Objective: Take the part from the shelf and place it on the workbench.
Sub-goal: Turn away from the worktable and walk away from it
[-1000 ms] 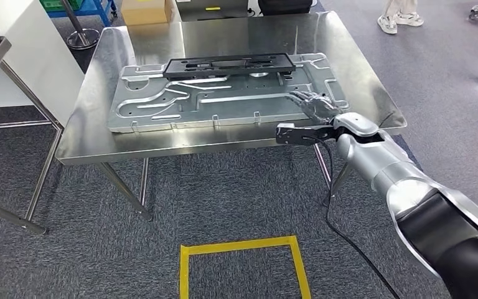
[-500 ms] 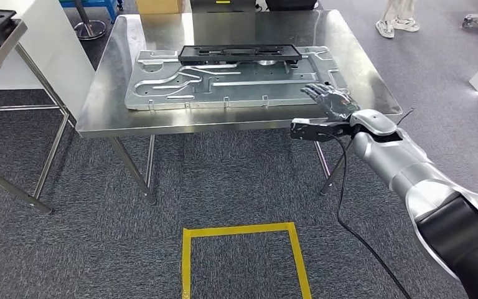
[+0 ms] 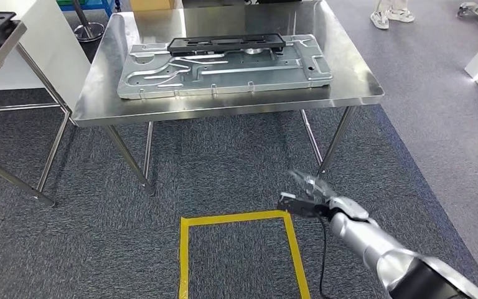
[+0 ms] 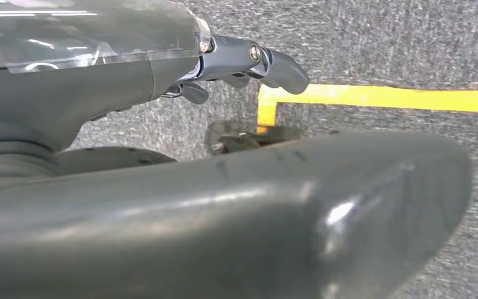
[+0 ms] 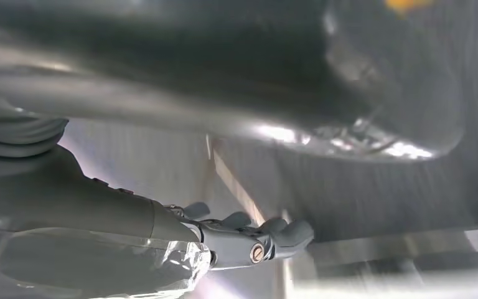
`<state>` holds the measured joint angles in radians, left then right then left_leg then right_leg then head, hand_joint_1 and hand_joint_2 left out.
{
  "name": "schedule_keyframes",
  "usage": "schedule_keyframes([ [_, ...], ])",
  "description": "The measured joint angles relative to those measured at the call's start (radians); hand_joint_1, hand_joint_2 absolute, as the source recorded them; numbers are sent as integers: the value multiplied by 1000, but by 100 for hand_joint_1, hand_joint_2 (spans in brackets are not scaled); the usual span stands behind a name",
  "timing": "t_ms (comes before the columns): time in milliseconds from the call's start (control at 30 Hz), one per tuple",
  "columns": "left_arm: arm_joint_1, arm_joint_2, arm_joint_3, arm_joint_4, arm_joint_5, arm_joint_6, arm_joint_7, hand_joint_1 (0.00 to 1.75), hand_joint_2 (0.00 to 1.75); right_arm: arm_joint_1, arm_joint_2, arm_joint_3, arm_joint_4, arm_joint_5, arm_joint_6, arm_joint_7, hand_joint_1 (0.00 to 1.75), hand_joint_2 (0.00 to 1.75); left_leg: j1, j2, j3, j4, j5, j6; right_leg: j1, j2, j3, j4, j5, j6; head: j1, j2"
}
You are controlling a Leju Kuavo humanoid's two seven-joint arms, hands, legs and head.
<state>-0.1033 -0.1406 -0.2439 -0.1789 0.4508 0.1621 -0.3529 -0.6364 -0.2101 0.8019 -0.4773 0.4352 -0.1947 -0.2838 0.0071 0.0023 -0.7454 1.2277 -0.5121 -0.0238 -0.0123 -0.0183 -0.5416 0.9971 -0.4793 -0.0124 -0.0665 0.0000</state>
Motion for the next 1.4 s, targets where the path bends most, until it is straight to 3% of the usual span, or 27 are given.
schedule_keyframes([
  [33,1,0,-1,0,-5,3,0,0,0,43,19,-18,20,-25,-5,6,0,0,1,0,-8,47,-16,-3,0,-1,-7,1,5,1,0,0],
  [67,3,0,-3,0,-11,7,1,0,0,86,37,-39,40,-51,-15,15,0,0,1,0,1,62,-14,-4,1,-2,-13,2,8,2,0,0],
  [100,5,1,-5,0,-16,11,2,0,0,127,54,-62,59,-75,-27,27,0,0,1,0,31,36,4,-3,1,-3,-17,3,11,3,0,0],
  [133,6,1,-6,0,-20,15,3,0,0,162,71,-85,75,-96,-41,40,0,0,1,0,78,-26,28,0,1,-2,-20,4,13,5,0,0],
  [200,5,3,-9,0,-31,22,3,0,0,220,101,-134,105,-135,-72,74,0,0,-2,-3,171,-165,49,12,1,-1,-24,6,17,11,0,0],
  [267,3,4,-18,0,-47,29,-1,0,0,275,122,-187,136,-172,-102,116,0,0,-8,-5,207,-225,46,23,1,-1,-24,7,18,20,0,0],
  [400,11,5,-45,0,-80,56,-18,0,0,389,142,-288,187,-227,-150,180,0,0,-10,-6,204,-233,49,28,4,-3,-25,7,18,18,0,0],
  [467,16,6,-55,0,-87,69,-25,0,0,431,147,-329,207,-240,-172,185,0,0,-13,-5,201,-232,51,33,0,-1,-26,4,25,27,0,0],
  [767,33,7,-61,0,-83,86,-60,0,0,501,191,-431,241,-277,-243,31,0,0,-16,1,195,-231,56,43,-2,4,-31,-3,36,42,0,0],
  [900,32,7,-78,0,-110,82,-61,0,175,506,209,-463,246,-292,-246,-13,0,0,-16,2,194,-231,58,43,-2,4,-33,-3,38,43,0,0],
  [1067,28,6,-97,0,-113,71,-54,0,175,508,222,-482,252,-291,-245,-17,0,0,-16,2,193,-231,59,42,-1,4,-34,-2,39,42,0,0],
  [1200,29,4,-102,0,-111,70,-53,0,0,507,227,-484,254,-280,-240,-13,0,0,-18,2,190,-228,59,44,-3,4,-35,-3,41,43,0,0],
  [1333,33,3,-104,0,-112,72,-46,0,0,506,234,-489,255,-279,-241,-16,0,0,-15,4,191,-240,67,60,-6,5,-35,-3,40,54,0,0],
  [1400,34,2,-105,0,-112,73,-42,0,0,507,234,-493,255,-282,-241,-20,0,0,-7,7,196,-255,78,65,-4,8,-58,55,-7,56,0,0],
])
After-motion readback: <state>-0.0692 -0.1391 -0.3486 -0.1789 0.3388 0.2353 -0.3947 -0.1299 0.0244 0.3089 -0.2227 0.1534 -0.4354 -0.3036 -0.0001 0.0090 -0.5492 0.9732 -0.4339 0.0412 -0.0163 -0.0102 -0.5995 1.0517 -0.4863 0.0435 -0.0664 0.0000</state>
